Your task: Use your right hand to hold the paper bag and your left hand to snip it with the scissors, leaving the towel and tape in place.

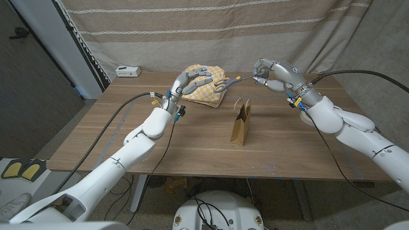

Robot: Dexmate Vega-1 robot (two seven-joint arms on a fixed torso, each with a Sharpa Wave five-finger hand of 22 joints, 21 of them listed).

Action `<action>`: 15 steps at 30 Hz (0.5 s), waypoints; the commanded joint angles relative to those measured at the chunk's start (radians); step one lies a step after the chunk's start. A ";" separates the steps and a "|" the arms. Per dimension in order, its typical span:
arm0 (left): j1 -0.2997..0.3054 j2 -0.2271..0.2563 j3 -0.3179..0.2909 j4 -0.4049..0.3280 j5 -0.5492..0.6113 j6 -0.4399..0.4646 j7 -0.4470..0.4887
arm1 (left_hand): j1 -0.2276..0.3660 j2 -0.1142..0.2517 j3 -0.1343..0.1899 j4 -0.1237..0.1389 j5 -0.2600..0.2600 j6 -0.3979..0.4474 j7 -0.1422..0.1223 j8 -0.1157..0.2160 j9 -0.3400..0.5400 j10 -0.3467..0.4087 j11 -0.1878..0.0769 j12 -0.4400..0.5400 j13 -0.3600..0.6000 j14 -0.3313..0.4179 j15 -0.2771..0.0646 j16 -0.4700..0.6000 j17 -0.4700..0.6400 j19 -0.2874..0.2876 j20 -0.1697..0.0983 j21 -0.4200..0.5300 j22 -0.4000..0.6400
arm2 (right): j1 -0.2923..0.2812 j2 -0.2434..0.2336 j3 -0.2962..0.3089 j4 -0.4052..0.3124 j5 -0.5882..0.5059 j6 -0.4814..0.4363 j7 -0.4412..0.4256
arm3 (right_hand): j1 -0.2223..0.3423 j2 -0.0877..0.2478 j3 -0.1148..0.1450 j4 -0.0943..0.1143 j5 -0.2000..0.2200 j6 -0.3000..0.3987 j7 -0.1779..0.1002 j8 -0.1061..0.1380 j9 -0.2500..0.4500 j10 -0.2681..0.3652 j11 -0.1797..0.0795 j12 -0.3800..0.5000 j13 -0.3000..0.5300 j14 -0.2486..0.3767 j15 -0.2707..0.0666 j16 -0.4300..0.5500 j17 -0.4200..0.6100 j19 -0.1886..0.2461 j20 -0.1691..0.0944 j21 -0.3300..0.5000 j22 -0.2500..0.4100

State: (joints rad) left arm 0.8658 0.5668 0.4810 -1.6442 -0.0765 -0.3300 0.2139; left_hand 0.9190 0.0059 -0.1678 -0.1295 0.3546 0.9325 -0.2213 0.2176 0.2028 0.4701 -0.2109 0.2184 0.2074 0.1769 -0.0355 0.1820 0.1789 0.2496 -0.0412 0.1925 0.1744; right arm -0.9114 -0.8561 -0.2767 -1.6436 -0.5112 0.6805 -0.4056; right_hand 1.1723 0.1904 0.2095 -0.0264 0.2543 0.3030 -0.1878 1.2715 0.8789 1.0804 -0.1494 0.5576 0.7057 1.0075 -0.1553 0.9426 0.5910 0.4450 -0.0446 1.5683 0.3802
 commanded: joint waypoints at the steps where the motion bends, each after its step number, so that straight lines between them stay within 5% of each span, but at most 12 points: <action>1: -0.020 0.020 0.015 -0.034 0.075 0.029 0.000 | 0.016 0.001 -0.007 0.001 0.003 0.027 0.001 0.012 0.002 -0.005 -0.003 0.001 0.001 -0.003 -0.180 0.003 0.003 0.000 -0.159 0.004 0.004 | 0.026 -0.005 -0.015 0.009 -0.019 0.009 0.013 | 0.002 0.003 0.005 0.002 0.003 -0.008 0.002 0.012 0.004 0.003 -0.001 -0.003 0.003 0.010 -0.072 -0.003 0.004 0.005 -0.162 0.001 0.000; 15: -0.036 0.044 0.035 -0.076 0.200 0.069 0.023 | 0.014 -0.013 -0.030 0.011 0.007 0.028 0.002 0.027 0.026 0.015 -0.004 0.007 0.010 -0.016 -0.180 0.005 0.004 -0.008 -0.158 0.003 0.004 | 0.039 -0.011 -0.021 0.021 -0.009 0.009 0.020 | 0.001 0.004 0.005 0.003 0.002 -0.009 0.000 0.015 -0.005 0.006 0.000 -0.011 -0.008 0.013 -0.072 -0.006 0.005 0.006 -0.162 0.000 -0.003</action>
State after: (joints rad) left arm 0.8419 0.5975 0.5054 -1.6974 0.0622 -0.2812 0.2311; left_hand 0.9282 -0.0033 -0.1883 -0.1172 0.3546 0.9487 -0.2198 0.2380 0.2258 0.4760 -0.2163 0.2185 0.2119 0.1692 -0.0361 0.1820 0.1789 0.2493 -0.0409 0.1925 0.1744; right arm -0.8812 -0.8604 -0.2934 -1.6270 -0.5220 0.6874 -0.3916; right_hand 1.1723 0.1904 0.2093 -0.0266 0.2543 0.2952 -0.1885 1.2841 0.8742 1.0804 -0.1494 0.5489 0.6946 1.0130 -0.1608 0.9348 0.5910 0.4450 -0.0446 1.5683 0.3755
